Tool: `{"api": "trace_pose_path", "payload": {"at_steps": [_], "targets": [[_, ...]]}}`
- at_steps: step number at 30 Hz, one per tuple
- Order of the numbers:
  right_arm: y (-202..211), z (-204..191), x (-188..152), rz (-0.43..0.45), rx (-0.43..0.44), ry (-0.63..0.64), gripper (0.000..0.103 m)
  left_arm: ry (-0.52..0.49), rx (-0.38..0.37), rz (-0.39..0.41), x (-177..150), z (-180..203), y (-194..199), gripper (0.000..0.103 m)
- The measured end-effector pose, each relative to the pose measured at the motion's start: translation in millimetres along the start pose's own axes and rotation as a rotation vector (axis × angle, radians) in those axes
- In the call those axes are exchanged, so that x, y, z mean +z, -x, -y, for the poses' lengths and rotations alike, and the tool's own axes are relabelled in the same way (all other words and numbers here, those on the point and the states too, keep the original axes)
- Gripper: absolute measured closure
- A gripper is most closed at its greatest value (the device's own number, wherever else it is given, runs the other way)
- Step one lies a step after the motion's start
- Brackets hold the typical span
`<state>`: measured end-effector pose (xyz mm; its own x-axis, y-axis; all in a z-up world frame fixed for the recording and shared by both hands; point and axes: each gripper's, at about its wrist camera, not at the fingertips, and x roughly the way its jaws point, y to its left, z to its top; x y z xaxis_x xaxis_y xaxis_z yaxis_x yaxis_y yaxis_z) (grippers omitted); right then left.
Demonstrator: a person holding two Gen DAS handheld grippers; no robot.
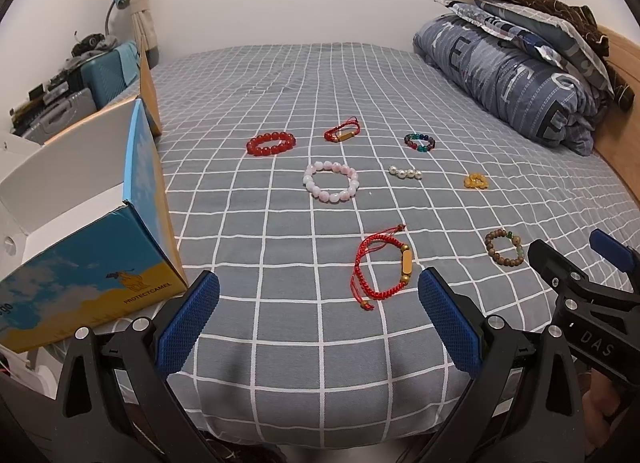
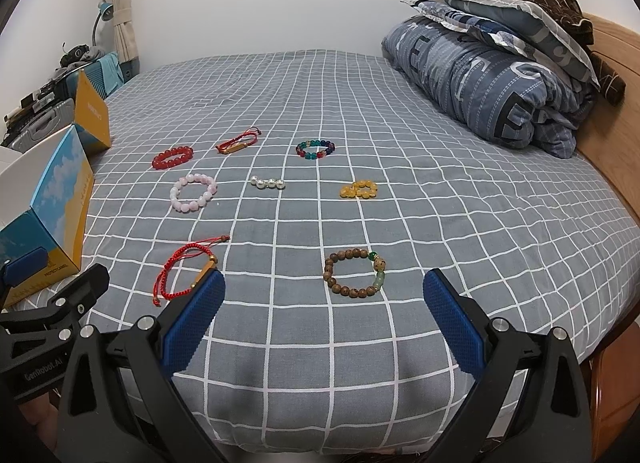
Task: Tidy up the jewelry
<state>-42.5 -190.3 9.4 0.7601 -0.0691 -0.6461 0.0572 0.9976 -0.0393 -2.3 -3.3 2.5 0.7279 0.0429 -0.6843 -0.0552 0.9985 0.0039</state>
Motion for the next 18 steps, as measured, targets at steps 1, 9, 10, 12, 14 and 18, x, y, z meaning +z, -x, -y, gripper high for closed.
{"api": "trace_pose_path", "payload": {"at_steps": [1, 9, 10, 12, 14, 18], "targets": [[0.0, 0.0, 0.0, 0.0, 0.0, 0.0, 0.008, 0.001, 0.0, 0.0, 0.0, 0.0, 0.0, 0.006], [0.1, 0.0, -0.1, 0.0, 0.001, -0.001, 0.008, -0.001, 0.002, 0.0, 0.2, 0.2, 0.1, 0.006], [0.0, 0.8, -0.1, 0.001, 0.0, -0.001, 0.008, -0.001, 0.002, 0.0, 0.1, 0.1, 0.0, 0.006], [-0.2, 1.4, 0.0, 0.0, 0.001, -0.001, 0.008, -0.001, 0.001, 0.0, 0.1, 0.1, 0.0, 0.006], [-0.1, 1.2, 0.0, 0.001, -0.001, -0.001, 0.008, -0.001, 0.001, 0.0, 0.1, 0.2, 0.1, 0.006], [-0.1, 1.3, -0.3, 0.002, -0.001, -0.001, 0.008, -0.001, 0.002, 0.0, -0.1, 0.3, -0.1, 0.006]]}}
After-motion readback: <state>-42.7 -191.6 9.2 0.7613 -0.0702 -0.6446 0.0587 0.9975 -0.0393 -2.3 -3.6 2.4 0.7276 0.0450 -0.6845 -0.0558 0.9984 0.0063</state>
